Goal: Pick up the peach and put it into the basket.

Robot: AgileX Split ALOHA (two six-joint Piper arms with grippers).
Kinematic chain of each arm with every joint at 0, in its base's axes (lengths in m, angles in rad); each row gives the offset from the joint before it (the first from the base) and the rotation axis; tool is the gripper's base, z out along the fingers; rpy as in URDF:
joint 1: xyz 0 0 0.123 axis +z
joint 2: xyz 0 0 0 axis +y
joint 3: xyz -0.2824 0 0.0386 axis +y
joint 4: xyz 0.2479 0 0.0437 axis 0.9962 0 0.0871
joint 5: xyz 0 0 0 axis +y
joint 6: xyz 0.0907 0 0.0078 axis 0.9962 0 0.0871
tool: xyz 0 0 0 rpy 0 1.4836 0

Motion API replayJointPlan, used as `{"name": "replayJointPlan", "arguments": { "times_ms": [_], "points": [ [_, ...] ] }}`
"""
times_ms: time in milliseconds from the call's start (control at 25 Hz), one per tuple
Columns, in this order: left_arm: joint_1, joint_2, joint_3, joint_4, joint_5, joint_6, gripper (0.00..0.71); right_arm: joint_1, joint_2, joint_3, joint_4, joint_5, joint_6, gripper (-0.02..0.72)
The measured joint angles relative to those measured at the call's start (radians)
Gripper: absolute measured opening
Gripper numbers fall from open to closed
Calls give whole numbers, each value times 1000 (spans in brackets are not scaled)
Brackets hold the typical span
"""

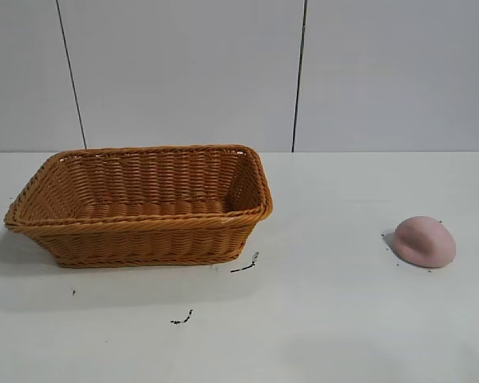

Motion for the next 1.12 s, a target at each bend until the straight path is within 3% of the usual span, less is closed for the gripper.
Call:
{"name": "replayJointPlan", "arguments": {
  "times_ms": [520,760,1120],
  "points": [
    [0,0,0,0,0,0,693,0,33,-3,9,1,0,675],
    [0,0,0,0,0,0,693,0,377,-142,15,-20,0,675],
    [0,0,0,0,0,0,693,0,1068,-502,14,-22,-38,675]
  ]
}}
